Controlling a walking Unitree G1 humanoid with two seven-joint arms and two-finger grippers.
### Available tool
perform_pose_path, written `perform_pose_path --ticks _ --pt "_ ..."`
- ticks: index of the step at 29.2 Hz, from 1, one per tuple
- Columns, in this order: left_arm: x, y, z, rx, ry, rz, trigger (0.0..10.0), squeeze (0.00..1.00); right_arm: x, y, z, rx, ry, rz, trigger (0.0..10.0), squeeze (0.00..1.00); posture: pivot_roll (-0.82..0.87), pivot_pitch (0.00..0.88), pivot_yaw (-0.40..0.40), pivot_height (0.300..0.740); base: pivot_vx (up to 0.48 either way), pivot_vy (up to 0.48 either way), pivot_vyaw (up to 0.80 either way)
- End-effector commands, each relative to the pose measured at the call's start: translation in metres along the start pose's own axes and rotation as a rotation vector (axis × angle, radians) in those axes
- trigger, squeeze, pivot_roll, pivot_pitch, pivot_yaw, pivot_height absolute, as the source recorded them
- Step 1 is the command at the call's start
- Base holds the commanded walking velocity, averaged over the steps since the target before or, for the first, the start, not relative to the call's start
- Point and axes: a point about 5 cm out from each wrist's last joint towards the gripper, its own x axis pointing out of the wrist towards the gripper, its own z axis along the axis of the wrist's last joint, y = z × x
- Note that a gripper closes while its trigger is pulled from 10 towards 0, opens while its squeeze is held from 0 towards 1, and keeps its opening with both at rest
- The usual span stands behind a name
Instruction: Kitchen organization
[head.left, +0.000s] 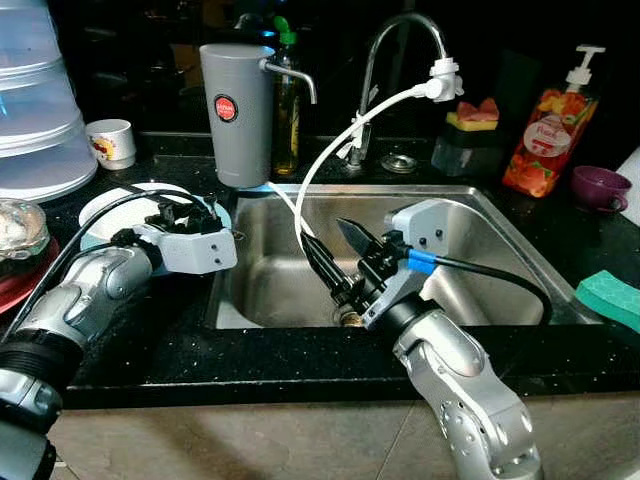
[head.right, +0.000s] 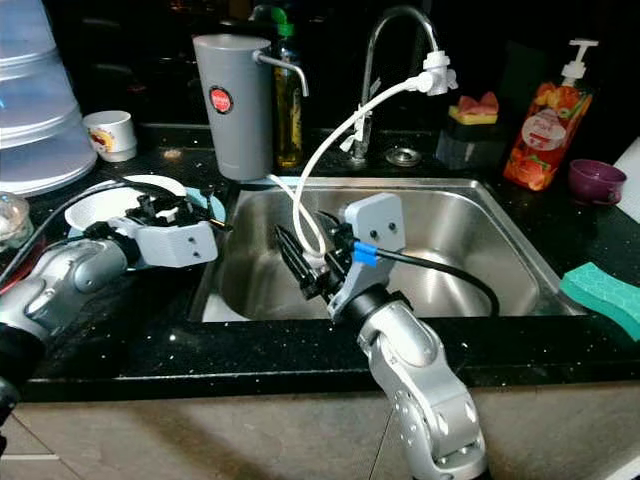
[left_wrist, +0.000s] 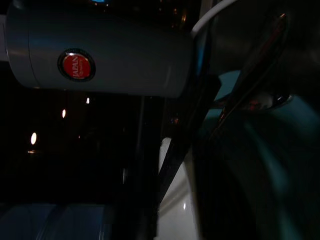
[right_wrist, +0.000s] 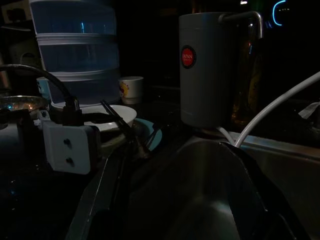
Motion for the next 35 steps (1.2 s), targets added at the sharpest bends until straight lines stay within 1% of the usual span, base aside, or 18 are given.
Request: perform_pose_path --ticks 1,2,3,11,12,15,17,18,19,20,21,23,28,29,31,32,34,35 --pt "0.002 -0.004 0.002 0.022 -0.012 -0.013 0.7 0.00 -0.002 0.002 0.001 0.005 -0.004 0.007 10.0 0.00 0.01 0.103 -0.043 0.740 0.000 0.000 0.00" --pt "0.002 -0.004 0.002 0.022 -0.012 -0.013 0.7 0.00 -0.002 0.002 0.001 0.005 -0.004 0.007 10.0 0.00 0.01 0.103 -0.043 0.740 0.000 0.000 0.00" --pt "0.002 -0.004 0.001 0.023 -0.013 -0.010 0.0 0.00 -0.002 0.002 0.001 0.005 -0.004 0.007 10.0 0.00 0.01 0.102 -0.045 0.740 0.000 0.000 0.00" --pt "0.003 -0.002 0.001 0.041 -0.034 0.022 0.0 0.00 -0.001 0.003 0.001 0.006 -0.005 0.012 10.0 0.00 0.01 0.101 -0.047 0.740 0.000 0.000 0.00" --pt "0.003 0.000 0.002 0.054 -0.054 0.055 0.0 0.00 -0.002 0.003 0.001 0.009 -0.007 0.011 10.0 0.00 0.01 0.103 -0.049 0.740 0.000 0.000 0.00" --pt "0.003 0.003 0.005 0.072 -0.077 0.086 0.0 0.00 -0.002 0.003 0.001 0.011 -0.007 0.008 10.0 0.00 0.01 0.103 -0.049 0.740 0.000 0.000 0.00" --pt "0.004 0.009 0.009 0.078 -0.103 0.135 0.0 0.00 -0.002 0.003 0.000 0.012 -0.007 0.006 10.0 0.00 0.01 0.103 -0.049 0.740 0.000 0.000 0.00" --pt "0.005 0.012 0.010 0.081 -0.113 0.157 4.1 0.00 -0.002 0.002 0.000 0.012 -0.007 0.005 10.0 0.00 0.01 0.103 -0.049 0.740 0.000 0.000 0.00" --pt "0.005 0.015 0.012 0.080 -0.123 0.179 10.0 0.00 -0.002 0.002 0.000 0.013 -0.007 0.005 10.0 0.00 0.01 0.103 -0.049 0.740 0.000 0.000 0.00" --pt "0.005 0.015 0.012 0.080 -0.123 0.179 10.0 0.00 -0.002 0.002 0.000 0.013 -0.007 0.005 10.0 0.00 0.01 0.103 -0.049 0.740 0.000 0.000 0.00" --pt "0.006 0.020 0.017 0.074 -0.150 0.212 10.0 0.00 -0.002 0.002 0.000 0.014 -0.007 0.003 10.0 0.00 0.01 0.103 -0.049 0.740 0.000 0.000 0.00" --pt "0.007 0.025 0.025 0.062 -0.193 0.237 10.0 0.00 -0.002 0.002 0.000 0.014 -0.007 0.002 10.0 0.00 0.01 0.103 -0.049 0.740 0.000 0.000 0.00" --pt "0.008 0.030 0.041 0.039 -0.276 0.267 10.0 0.00 -0.002 0.002 0.000 0.014 -0.007 -0.002 10.0 0.00 0.01 0.103 -0.049 0.740 0.000 0.000 0.00" --pt "0.009 0.032 0.051 0.023 -0.329 0.289 10.0 0.00 -0.002 0.002 0.000 0.014 -0.007 -0.005 10.0 0.00 0.01 0.103 -0.049 0.740 0.000 0.000 0.00" --pt "0.009 0.032 0.051 0.023 -0.329 0.289 10.0 0.00 -0.002 0.002 0.000 0.014 -0.007 -0.005 10.0 0.00 0.01 0.103 -0.049 0.740 0.000 0.000 0.00" --pt "0.009 0.033 0.054 0.016 -0.348 0.297 10.0 0.00 -0.002 0.002 0.000 0.013 -0.007 -0.006 10.0 0.00 0.01 0.103 -0.049 0.740 0.000 0.000 0.00" --pt "0.005 0.035 0.076 -0.048 -0.497 0.311 10.0 0.00 -0.002 0.002 0.000 0.012 -0.006 -0.010 10.0 0.00 0.01 0.103 -0.049 0.740 0.000 0.000 0.00" --pt "0.003 0.036 0.083 -0.075 -0.552 0.316 10.0 0.00 -0.002 0.002 0.000 0.012 -0.006 -0.011 10.0 0.00 0.01 0.103 -0.049 0.740 0.000 0.000 0.00"
